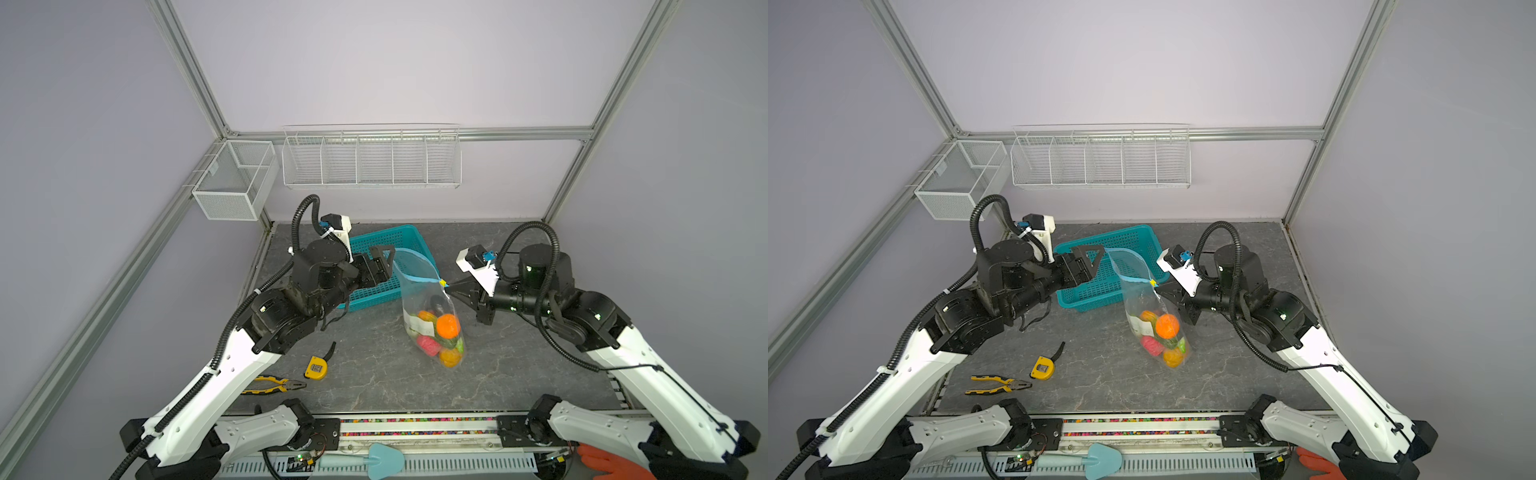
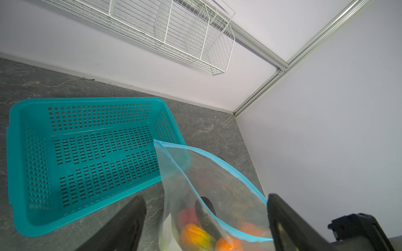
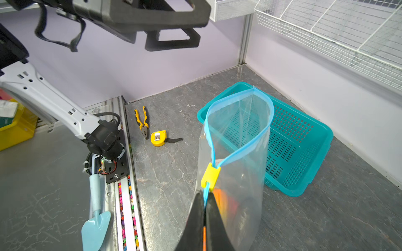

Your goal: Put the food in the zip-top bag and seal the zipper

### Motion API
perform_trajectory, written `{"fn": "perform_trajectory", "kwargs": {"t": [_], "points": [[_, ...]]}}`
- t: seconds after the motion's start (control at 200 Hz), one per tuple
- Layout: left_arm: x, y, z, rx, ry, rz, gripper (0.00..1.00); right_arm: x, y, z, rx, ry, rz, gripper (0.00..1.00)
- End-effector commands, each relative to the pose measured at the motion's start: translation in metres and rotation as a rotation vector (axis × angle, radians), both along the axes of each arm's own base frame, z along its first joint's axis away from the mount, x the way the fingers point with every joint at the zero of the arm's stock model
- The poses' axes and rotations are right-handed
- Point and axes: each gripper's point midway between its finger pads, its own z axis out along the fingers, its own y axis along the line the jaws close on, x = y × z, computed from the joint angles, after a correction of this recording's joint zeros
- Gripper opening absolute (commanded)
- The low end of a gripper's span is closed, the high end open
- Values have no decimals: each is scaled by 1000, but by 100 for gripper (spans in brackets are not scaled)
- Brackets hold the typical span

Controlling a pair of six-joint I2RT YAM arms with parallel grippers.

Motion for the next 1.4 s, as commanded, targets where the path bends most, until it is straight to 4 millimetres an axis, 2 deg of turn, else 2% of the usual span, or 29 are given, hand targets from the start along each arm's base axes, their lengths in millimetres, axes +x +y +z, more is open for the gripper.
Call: {"fn": "perform_trajectory", "kwargs": {"t": [0.0,0.135,0.305,0.385,0.48,0.565,0.625,0.88,0.95,1.05,1.22,1.394], "points": [[-6,-1,10,-11,-5,-36,87,-11,4,13,14,-48,92,6],[-8,-3,13,-7,-10,-54,87,-14,10,12,6,-27,139,6],[-6,7,20,20,-37,-15,90,-17,8,6,-24,-38,196,6],[-2,11,21,46,-50,11,92,-4,0,11,42,-31,195,6],[1,5,22,76,-70,-12,93,7,-8,13,90,-20,207,6],[8,0,17,113,-82,-14,100,15,-13,9,87,-23,201,6],[15,-2,12,140,-78,3,100,24,-15,6,79,-27,176,6],[34,-44,10,200,-122,-119,100,51,-19,-19,10,-27,126,6],[31,-64,11,218,-163,-229,100,54,-21,-23,-8,-39,131,6],[17,-97,10,265,-226,-458,100,57,-25,-26,-22,-69,140,6],[4,-115,13,299,-291,-615,99,59,-30,-25,-15,-92,173,6],[1,-126,-4,361,-298,-713,96,63,-32,-19,8,-88,215,6]]}}
